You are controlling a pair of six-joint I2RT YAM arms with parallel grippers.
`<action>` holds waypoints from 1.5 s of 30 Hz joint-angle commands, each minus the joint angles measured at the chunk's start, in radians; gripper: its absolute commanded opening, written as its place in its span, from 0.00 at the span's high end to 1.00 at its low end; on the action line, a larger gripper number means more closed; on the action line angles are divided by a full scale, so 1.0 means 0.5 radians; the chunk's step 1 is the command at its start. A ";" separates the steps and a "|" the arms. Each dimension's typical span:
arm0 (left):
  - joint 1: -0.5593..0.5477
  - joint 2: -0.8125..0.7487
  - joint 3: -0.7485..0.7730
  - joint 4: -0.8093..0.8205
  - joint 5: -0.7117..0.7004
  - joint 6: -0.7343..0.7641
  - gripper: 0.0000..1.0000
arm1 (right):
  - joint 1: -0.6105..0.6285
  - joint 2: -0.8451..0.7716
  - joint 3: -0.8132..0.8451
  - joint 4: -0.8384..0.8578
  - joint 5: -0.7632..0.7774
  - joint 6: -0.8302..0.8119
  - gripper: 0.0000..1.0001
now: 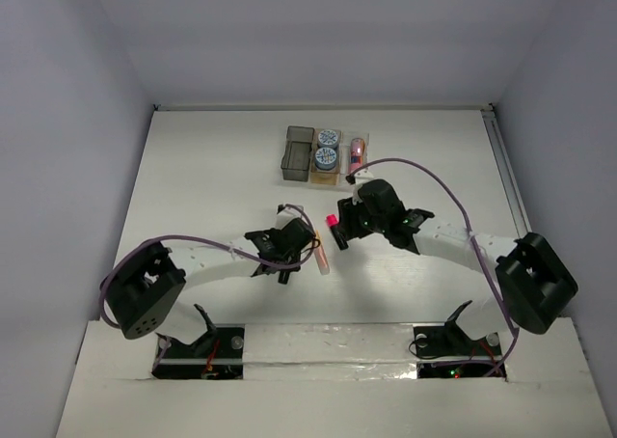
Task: Sort the stationery into containers
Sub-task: Pick up the pen from the center of the board, then place the pen in the storage box.
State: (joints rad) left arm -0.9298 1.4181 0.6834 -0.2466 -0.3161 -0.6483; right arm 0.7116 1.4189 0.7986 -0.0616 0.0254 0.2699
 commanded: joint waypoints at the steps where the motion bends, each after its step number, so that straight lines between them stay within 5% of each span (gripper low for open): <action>1: -0.006 0.066 0.029 -0.044 -0.095 -0.032 0.98 | 0.000 0.058 0.112 0.010 0.001 -0.015 0.41; 4: -0.006 0.005 0.081 -0.090 -0.168 -0.035 1.00 | 0.000 0.171 0.154 -0.015 -0.008 -0.030 0.27; 14: 0.414 -0.167 0.608 0.241 -0.025 0.235 1.00 | 0.000 0.374 0.207 -0.012 0.026 -0.021 0.35; 20: 0.699 0.274 1.199 0.303 0.058 0.391 1.00 | 0.000 0.393 0.201 0.000 0.044 -0.021 0.38; 29: 0.838 1.050 2.013 0.110 0.031 0.566 1.00 | 0.000 0.411 0.191 0.031 0.032 -0.018 0.38; 38: 0.856 1.333 2.262 0.055 -0.080 0.643 1.00 | 0.000 0.479 0.222 0.025 0.008 -0.021 0.41; 45: 0.856 1.376 2.201 0.103 -0.098 0.643 0.85 | 0.000 0.491 0.222 0.028 0.032 -0.024 0.46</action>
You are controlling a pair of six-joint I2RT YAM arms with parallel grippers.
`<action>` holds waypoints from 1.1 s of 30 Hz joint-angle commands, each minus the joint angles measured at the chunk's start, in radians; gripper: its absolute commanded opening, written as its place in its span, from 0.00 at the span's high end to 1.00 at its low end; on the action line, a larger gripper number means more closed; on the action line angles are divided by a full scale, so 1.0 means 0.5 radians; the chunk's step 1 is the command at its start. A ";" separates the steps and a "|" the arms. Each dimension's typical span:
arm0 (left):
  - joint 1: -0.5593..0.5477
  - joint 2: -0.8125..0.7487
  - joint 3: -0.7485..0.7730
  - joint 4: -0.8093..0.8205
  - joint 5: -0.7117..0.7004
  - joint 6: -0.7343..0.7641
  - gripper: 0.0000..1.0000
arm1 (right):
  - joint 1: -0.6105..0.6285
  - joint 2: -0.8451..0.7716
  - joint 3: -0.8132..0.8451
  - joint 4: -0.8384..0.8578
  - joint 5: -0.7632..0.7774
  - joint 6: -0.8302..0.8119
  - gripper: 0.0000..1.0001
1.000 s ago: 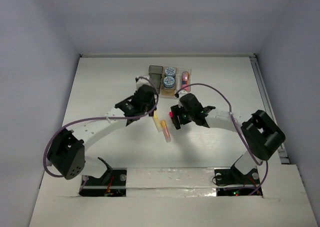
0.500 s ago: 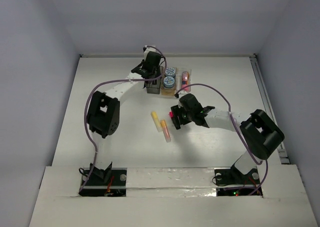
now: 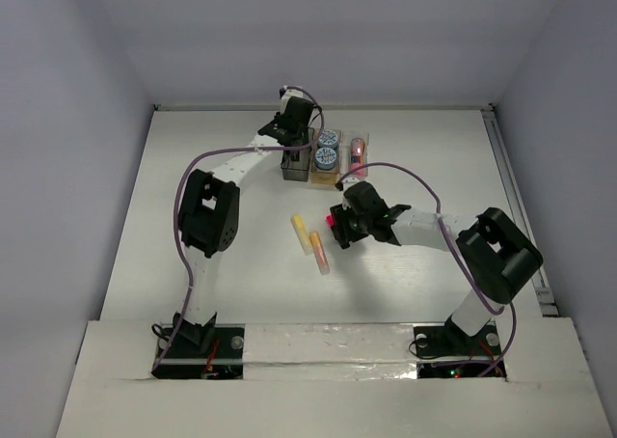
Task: Sort the stationery into containers
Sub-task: Place the pen in the storage box, then pick up the pen from the center of the board.
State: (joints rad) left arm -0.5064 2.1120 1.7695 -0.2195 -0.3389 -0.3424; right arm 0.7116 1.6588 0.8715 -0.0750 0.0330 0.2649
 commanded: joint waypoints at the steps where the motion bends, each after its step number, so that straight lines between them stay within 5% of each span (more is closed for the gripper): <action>1: 0.010 -0.003 0.026 0.056 -0.052 0.031 0.84 | 0.000 0.005 0.061 0.070 0.023 -0.014 0.47; 12: 0.010 -0.051 -0.004 0.040 -0.043 0.025 0.39 | 0.043 0.014 0.089 0.043 0.050 -0.021 0.47; 18: 0.010 -0.499 -0.292 0.178 -0.031 -0.036 0.40 | 0.043 0.075 0.122 0.024 0.078 -0.024 0.48; 27: -0.193 -1.496 -1.635 0.691 0.074 -0.416 0.54 | 0.062 -0.047 0.034 0.128 0.146 0.001 0.92; 33: -0.309 -1.910 -2.191 0.626 -0.031 -0.551 0.57 | 0.062 -0.200 -0.028 0.217 0.182 0.047 0.96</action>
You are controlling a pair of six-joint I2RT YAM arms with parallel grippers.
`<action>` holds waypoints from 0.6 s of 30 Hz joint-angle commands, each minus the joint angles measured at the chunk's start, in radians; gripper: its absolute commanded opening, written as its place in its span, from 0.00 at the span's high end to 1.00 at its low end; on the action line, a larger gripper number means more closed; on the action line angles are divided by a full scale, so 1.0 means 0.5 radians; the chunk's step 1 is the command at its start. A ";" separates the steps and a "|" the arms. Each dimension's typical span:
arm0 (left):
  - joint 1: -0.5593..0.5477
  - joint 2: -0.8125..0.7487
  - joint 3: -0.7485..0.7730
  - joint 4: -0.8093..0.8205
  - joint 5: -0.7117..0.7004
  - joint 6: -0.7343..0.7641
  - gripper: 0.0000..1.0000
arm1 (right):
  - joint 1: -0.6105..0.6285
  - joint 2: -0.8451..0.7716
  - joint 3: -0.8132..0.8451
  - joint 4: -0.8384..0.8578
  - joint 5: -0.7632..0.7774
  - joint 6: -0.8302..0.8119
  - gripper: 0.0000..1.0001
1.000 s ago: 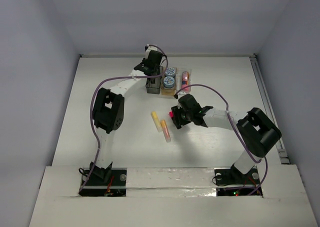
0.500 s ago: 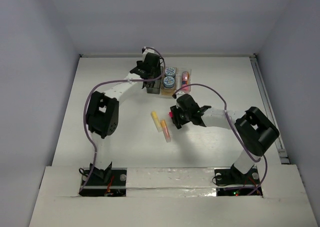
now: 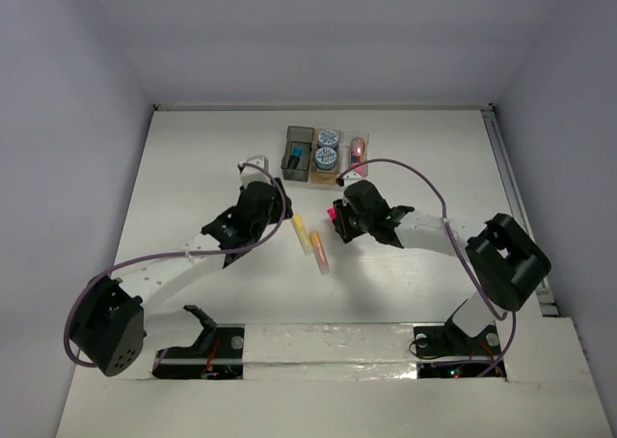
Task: Sort the stationery into containers
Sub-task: Pick up the pen from the center of the board, then place the pen in the storage box.
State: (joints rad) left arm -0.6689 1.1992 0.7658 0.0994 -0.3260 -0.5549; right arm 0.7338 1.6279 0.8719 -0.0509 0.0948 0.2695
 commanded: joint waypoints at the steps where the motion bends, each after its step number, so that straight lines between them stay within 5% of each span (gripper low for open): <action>1: -0.003 -0.164 -0.233 -0.021 -0.057 -0.145 0.57 | 0.017 -0.178 -0.035 0.191 0.056 0.041 0.96; 6: -0.003 -0.395 -0.553 0.044 -0.051 -0.264 0.61 | 0.017 -0.203 0.173 0.163 0.010 0.105 0.99; 11: -0.003 -0.432 -0.675 0.117 -0.048 -0.357 0.67 | 0.017 0.111 0.651 0.212 0.052 0.032 0.97; 15: -0.076 -0.407 -0.746 0.148 -0.017 -0.387 0.88 | 0.017 0.412 1.008 0.188 0.074 -0.030 0.97; 18: -0.119 -0.401 -0.798 0.194 -0.063 -0.415 0.92 | 0.017 0.609 1.243 0.222 0.102 -0.030 0.97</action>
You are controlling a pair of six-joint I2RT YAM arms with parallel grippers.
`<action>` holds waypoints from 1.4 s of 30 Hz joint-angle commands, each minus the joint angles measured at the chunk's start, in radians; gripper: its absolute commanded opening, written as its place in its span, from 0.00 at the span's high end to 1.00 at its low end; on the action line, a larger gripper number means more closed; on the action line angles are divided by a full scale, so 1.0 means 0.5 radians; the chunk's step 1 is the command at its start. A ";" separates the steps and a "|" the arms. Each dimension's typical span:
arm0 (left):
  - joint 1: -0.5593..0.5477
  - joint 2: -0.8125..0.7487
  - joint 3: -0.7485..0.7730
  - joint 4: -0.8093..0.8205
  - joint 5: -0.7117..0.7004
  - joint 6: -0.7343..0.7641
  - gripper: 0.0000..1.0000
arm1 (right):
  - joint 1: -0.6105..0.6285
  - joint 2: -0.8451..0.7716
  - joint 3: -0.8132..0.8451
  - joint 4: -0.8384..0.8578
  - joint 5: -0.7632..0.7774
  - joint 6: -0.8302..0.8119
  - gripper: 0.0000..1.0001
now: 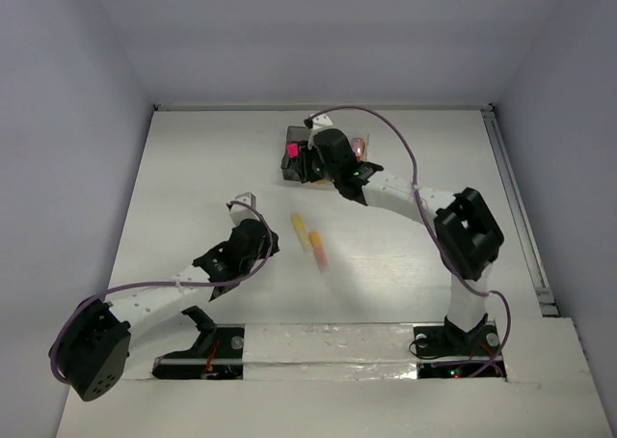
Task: Sort the stationery into containers
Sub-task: Place the pen in the storage box, then pick up the stationery from the center of the board.
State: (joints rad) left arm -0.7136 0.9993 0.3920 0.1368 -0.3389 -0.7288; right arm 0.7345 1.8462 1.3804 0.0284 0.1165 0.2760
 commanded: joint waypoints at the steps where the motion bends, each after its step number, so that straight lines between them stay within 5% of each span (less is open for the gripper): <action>1: -0.048 0.005 -0.060 0.140 0.003 -0.076 0.92 | 0.016 0.228 0.309 0.017 0.058 -0.043 0.97; 11: -0.067 0.011 -0.179 0.318 0.067 -0.110 0.86 | -0.091 0.789 1.104 -0.345 0.224 0.071 0.96; 20: -0.085 0.164 -0.118 0.337 0.098 -0.067 0.75 | -0.174 0.808 1.093 -0.318 0.255 0.151 0.94; 23: -0.085 0.229 -0.075 0.337 0.089 -0.067 0.71 | -0.174 0.851 1.148 -0.370 0.227 0.151 0.77; 24: -0.085 0.241 -0.063 0.352 0.092 -0.073 0.71 | -0.174 0.857 1.154 -0.376 0.221 0.144 0.57; 27: -0.104 0.287 -0.011 0.331 0.095 -0.061 0.65 | -0.174 0.854 1.151 -0.361 0.200 0.148 0.39; 32: -0.122 0.428 0.060 0.325 0.104 -0.055 0.56 | -0.174 0.775 1.145 -0.351 0.178 0.102 0.31; 35: -0.144 0.523 0.124 0.288 0.058 -0.055 0.52 | -0.174 0.595 1.084 -0.324 0.144 0.062 0.35; 40: -0.162 0.664 0.240 0.303 0.016 -0.070 0.50 | -0.174 -0.007 0.247 0.068 0.107 0.025 1.00; 42: -0.162 0.701 0.283 0.309 -0.024 -0.104 0.50 | -0.174 -0.194 -0.011 0.100 0.056 0.022 1.00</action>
State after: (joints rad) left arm -0.7864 1.3327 0.4728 0.2726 -0.3088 -0.7666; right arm 0.6426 1.9182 1.4963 -0.0757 0.1738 0.3046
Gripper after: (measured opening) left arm 0.502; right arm 0.013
